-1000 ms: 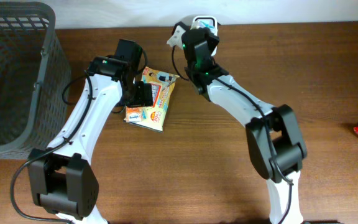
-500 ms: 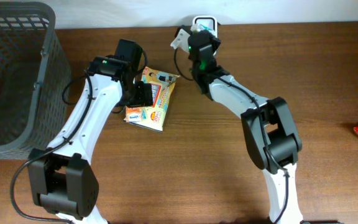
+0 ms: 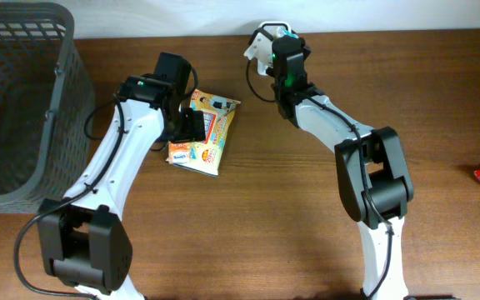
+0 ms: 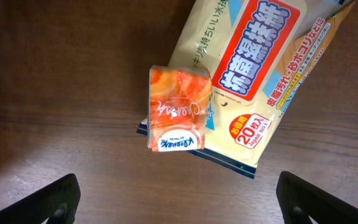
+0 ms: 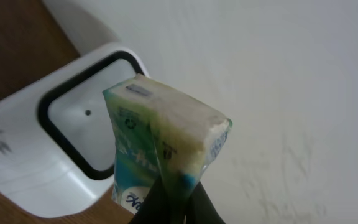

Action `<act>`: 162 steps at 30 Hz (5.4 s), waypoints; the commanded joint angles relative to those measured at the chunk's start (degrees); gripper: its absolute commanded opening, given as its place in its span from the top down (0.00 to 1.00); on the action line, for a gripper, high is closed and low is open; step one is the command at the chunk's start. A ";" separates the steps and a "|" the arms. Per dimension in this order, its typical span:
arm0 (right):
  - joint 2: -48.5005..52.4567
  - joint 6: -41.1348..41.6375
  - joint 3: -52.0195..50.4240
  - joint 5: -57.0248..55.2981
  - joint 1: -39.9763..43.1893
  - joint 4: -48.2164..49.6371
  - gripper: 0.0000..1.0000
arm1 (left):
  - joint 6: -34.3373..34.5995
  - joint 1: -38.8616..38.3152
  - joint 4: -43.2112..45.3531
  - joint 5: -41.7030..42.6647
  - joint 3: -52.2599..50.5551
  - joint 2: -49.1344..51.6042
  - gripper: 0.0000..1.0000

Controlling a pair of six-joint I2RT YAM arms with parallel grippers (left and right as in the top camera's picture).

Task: Scan the item barcode

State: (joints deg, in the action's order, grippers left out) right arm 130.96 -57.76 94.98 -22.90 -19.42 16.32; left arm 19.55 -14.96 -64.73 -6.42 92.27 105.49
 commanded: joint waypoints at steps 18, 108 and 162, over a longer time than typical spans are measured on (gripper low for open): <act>4.33 -16.85 0.57 7.04 0.87 6.69 0.96 | 0.57 0.07 2.54 0.15 -4.17 -0.07 0.01; -15.21 42.25 0.61 -22.01 28.24 -41.24 0.01 | 0.57 -0.81 2.32 1.07 -4.17 -0.07 0.01; -23.76 53.81 0.15 61.18 12.72 -76.08 0.02 | -18.23 -2.91 -0.76 24.81 4.04 14.71 1.00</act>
State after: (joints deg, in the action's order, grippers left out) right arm 108.57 -4.27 95.39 40.49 -7.22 -59.42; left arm 2.98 -16.78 -63.75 13.58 91.48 119.61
